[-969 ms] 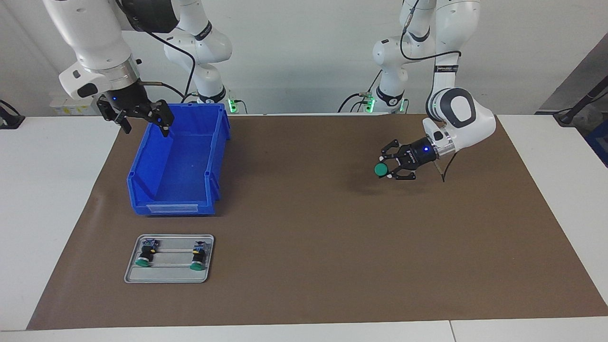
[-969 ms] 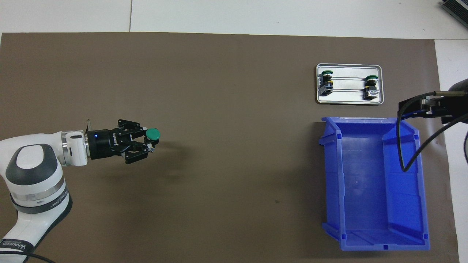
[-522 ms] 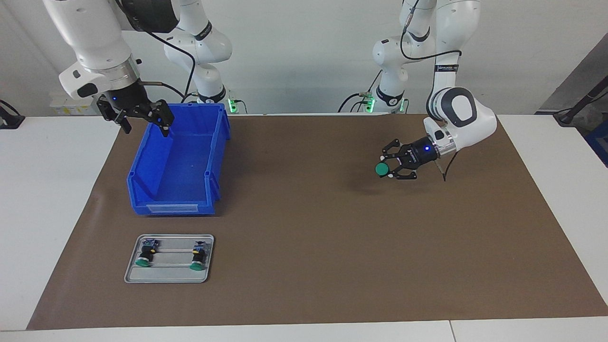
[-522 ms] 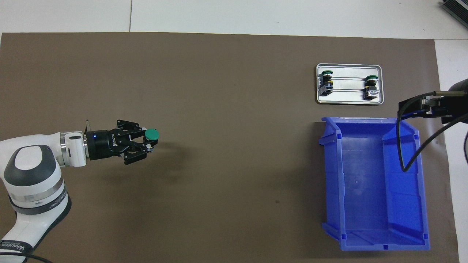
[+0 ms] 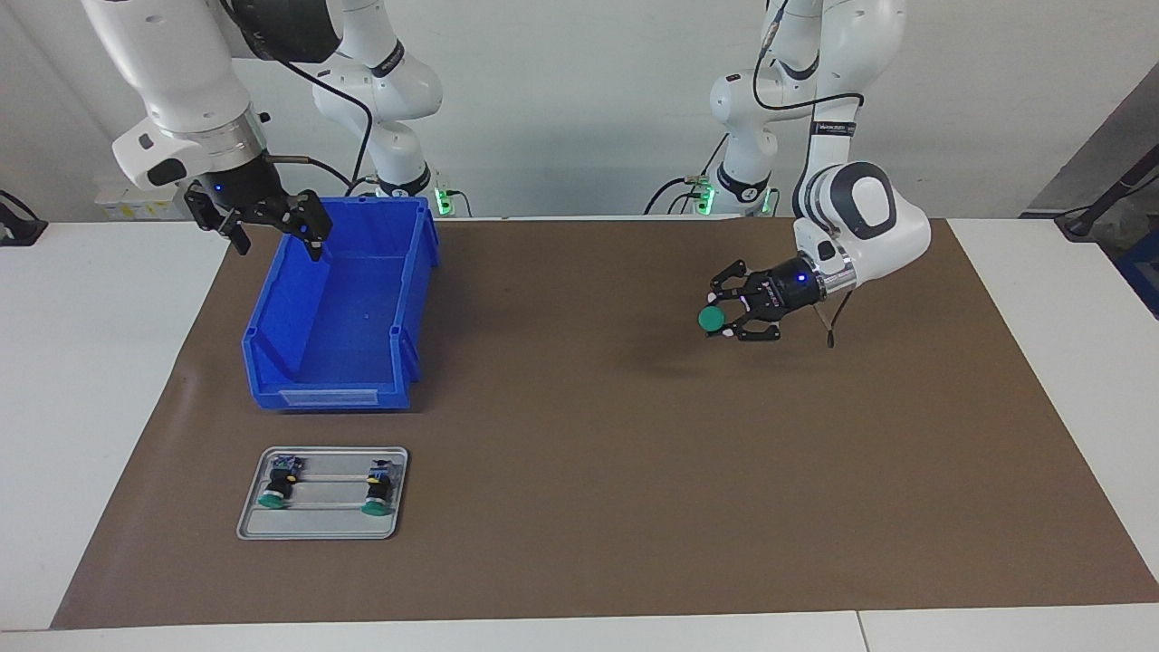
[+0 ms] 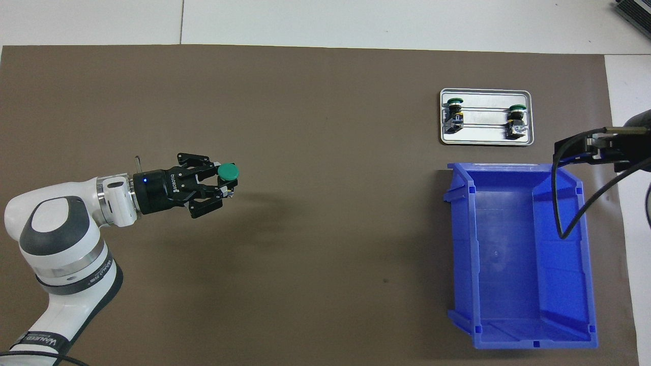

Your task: Place and press button with both arms

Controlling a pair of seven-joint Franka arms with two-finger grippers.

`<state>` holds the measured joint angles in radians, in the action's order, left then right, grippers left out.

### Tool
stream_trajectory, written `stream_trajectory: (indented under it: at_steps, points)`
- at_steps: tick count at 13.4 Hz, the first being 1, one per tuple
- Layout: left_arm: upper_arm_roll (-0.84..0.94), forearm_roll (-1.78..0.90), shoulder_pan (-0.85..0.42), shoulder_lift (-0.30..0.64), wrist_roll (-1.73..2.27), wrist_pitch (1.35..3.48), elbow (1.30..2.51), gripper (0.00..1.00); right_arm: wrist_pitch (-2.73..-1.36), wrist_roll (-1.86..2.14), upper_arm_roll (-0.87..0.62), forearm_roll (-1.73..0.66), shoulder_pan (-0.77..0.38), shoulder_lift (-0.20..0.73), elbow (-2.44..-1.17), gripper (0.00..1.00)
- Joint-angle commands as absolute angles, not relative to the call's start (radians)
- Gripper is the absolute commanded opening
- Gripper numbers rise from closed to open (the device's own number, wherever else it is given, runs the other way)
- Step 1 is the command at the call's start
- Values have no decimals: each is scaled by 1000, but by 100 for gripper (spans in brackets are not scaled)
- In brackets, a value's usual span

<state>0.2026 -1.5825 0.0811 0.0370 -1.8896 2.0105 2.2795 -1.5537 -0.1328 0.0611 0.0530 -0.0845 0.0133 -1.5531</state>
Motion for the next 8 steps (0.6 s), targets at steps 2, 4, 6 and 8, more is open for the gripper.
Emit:
stream_trajectory:
  at_steps: [2, 4, 6, 8]
  points:
    - [195, -1710, 29, 130, -2024, 2006, 2244, 0, -1551, -104, 58, 26, -75, -2, -1569, 100]
    - [196, -1718, 29, 162, -2104, 1997, 2240, 0, -1551, -104, 58, 26, -75, -2, -1569, 100]
    - [196, -1772, 26, 201, -2176, 1982, 2229, 0, -1551, -104, 58, 26, -75, -2, -1569, 100]
    - [196, -1808, 11, 221, -2209, 1976, 2229, 0, -1551, -104, 58, 26, -75, -2, -1569, 100]
